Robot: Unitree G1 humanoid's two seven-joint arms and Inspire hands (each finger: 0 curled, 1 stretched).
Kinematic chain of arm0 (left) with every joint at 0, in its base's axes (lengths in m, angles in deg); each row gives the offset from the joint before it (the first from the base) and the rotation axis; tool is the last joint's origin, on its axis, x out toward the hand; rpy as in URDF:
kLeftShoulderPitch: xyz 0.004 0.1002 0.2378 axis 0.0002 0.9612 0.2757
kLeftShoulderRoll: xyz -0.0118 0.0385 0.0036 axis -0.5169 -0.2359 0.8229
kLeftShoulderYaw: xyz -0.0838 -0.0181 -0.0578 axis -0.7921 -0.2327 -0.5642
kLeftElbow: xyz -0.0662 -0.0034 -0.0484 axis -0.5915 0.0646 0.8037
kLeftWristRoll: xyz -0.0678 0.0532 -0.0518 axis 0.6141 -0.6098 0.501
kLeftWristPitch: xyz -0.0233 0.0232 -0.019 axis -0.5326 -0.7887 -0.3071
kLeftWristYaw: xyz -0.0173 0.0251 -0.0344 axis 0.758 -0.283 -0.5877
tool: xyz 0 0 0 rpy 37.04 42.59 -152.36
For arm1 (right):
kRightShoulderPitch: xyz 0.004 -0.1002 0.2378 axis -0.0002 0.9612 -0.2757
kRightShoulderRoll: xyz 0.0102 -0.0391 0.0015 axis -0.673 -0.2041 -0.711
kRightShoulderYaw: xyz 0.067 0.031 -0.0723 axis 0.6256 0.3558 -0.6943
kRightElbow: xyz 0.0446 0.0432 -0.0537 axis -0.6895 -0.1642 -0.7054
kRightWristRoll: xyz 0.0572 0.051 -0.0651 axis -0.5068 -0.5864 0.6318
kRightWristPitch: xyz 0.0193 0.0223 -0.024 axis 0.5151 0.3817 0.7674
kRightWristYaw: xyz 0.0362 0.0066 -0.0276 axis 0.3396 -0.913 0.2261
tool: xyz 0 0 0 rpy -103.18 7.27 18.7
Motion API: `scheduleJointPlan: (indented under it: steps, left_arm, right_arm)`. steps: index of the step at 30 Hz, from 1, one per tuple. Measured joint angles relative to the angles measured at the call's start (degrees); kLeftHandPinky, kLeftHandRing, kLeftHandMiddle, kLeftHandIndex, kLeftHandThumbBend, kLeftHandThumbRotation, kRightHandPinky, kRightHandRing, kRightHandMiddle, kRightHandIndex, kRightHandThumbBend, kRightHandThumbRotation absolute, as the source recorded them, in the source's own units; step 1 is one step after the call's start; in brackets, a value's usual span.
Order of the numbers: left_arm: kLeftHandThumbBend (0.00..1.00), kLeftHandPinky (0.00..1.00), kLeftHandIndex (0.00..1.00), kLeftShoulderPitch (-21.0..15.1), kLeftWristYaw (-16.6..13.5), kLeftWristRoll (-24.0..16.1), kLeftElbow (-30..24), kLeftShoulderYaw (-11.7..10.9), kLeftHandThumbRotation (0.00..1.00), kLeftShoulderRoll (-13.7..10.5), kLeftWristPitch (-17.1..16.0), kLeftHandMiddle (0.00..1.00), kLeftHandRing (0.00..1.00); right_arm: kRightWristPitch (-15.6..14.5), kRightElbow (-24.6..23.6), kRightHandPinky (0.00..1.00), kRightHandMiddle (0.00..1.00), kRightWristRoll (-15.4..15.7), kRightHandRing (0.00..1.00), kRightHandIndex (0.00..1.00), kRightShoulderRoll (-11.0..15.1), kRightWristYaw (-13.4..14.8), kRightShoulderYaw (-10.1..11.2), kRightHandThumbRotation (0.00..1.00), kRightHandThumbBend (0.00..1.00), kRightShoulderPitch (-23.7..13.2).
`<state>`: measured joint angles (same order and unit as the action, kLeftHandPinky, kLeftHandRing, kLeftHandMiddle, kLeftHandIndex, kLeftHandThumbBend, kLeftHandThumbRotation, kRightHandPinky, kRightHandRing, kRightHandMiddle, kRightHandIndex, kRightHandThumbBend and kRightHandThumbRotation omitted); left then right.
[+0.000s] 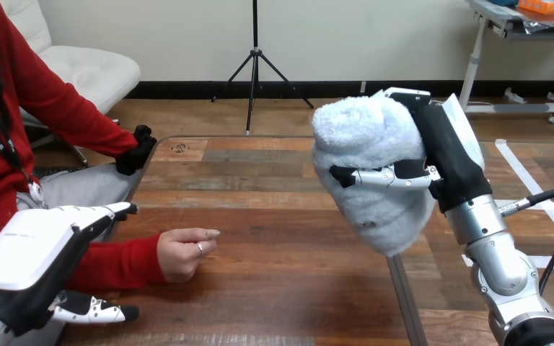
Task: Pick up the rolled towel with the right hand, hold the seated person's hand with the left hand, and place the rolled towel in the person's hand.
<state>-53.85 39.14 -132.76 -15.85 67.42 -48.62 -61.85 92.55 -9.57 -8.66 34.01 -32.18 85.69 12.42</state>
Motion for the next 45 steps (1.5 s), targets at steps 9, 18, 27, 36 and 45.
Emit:
scheduleJointPlan:
  steps: [9, 18, 27, 36, 45]
  left_arm:
    - [1.00, 0.75, 0.79, -1.45, 0.00, 0.00, 0.33, 1.49, 0.23, -0.11, 0.96, 0.76, 0.76]
    - [1.00, 0.72, 0.77, -2.63, 0.01, 0.02, 0.66, 2.68, 0.20, -0.12, 1.76, 0.74, 0.73]
    - [1.00, 0.67, 0.75, -4.02, 0.01, 0.02, 2.06, 4.04, 0.18, -0.14, 2.32, 0.71, 0.69]
    - [1.00, 0.61, 0.70, -5.36, -0.15, -0.06, 3.08, 5.47, 0.15, -0.17, 2.80, 0.67, 0.64]
    - [1.00, 0.57, 0.66, -7.19, 1.06, 0.15, 3.39, 6.57, 0.10, -0.17, 3.36, 0.62, 0.60]
  right_arm:
    - [0.34, -1.82, 0.02, 0.09, -0.01, 0.05, 0.07, -0.14, -0.04, 0.00, 0.00, 0.51, 0.14]
    - [0.53, -5.22, 0.02, 0.09, 0.12, 0.05, 0.07, -0.29, 0.00, 0.00, 0.00, 0.51, 0.83]
    - [1.04, -8.50, 0.02, 0.08, -0.42, 0.05, 0.07, -0.63, -0.64, -0.01, 0.00, 0.51, 2.26]
    - [1.04, -11.57, 0.01, 0.08, -2.65, 0.05, 0.06, -1.44, -3.06, -0.02, 0.00, 0.52, 4.21]
    - [1.04, -14.73, 0.01, 0.08, -3.31, 0.04, 0.06, -2.29, -4.17, -0.03, 0.00, 0.53, 6.41]
